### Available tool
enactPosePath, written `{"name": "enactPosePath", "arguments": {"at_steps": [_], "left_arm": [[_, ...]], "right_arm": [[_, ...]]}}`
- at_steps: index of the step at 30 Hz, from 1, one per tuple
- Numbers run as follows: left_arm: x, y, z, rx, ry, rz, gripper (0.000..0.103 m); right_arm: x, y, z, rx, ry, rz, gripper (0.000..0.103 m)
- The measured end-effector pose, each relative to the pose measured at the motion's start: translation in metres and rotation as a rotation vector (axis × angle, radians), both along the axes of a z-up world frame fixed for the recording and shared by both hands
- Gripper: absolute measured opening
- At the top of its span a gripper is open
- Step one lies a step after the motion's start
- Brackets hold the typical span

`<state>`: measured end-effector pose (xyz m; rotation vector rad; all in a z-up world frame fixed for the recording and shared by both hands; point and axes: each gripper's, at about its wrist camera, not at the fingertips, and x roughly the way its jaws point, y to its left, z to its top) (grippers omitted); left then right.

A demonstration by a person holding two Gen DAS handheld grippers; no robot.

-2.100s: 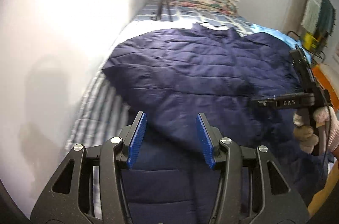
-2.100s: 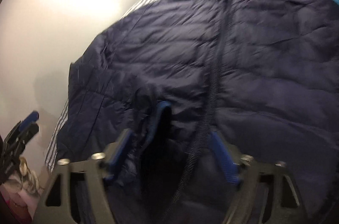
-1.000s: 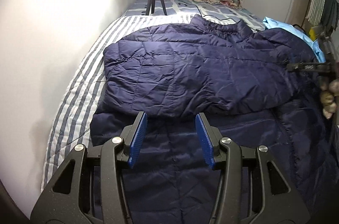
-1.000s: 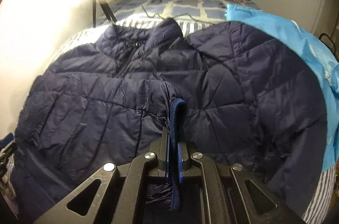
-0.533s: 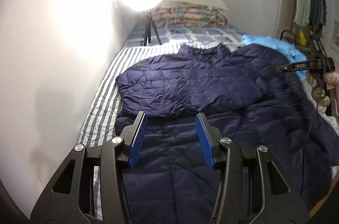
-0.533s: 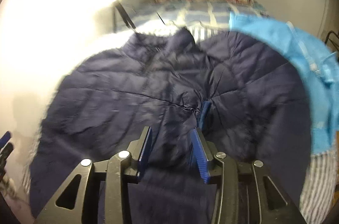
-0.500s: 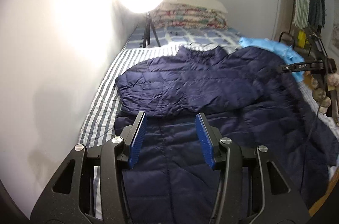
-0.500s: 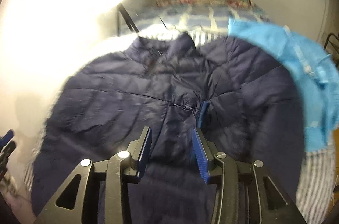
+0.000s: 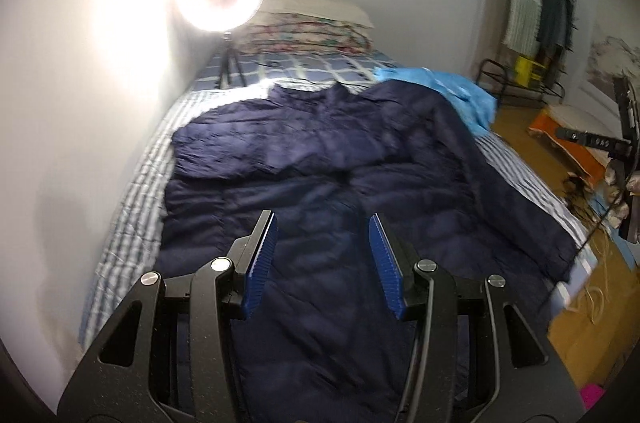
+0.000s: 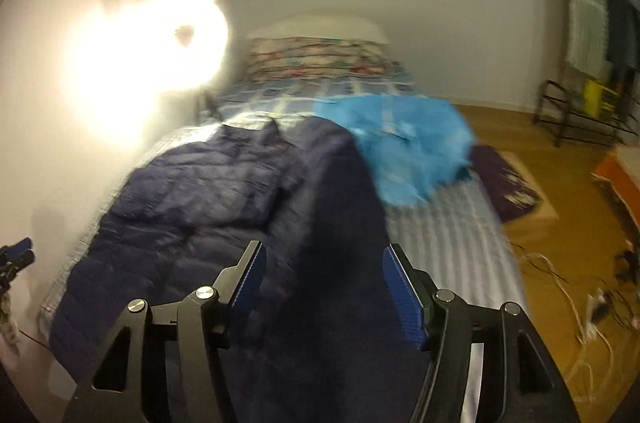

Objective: Fold large clothes

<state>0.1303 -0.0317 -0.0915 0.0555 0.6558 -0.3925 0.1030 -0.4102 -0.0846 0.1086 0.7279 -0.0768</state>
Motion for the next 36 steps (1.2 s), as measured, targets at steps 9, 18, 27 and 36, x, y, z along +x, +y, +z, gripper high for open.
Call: {"name": "enactPosePath", "arguments": {"at_steps": [9, 18, 27, 36], "left_arm": [[-0.052, -0.039, -0.005, -0.047, 0.034, -0.106, 0.05], [-0.063, -0.047, -0.001, -0.057, 0.047, -0.136, 0.05], [-0.058, -0.036, -0.007, -0.054, 0.065, -0.119, 0.05], [-0.05, -0.033, -0.01, -0.064, 0.069, -0.105, 0.05]], "right_arm": [[-0.092, -0.082, -0.068, 0.137, 0.15, -0.244, 0.062], [-0.119, -0.117, -0.132, 0.317, 0.245, -0.331, 0.061], [-0.117, -0.111, -0.167, 0.33, 0.332, -0.346, 0.036], [-0.122, -0.099, -0.127, 0.342, 0.235, -0.303, 0.004]]}}
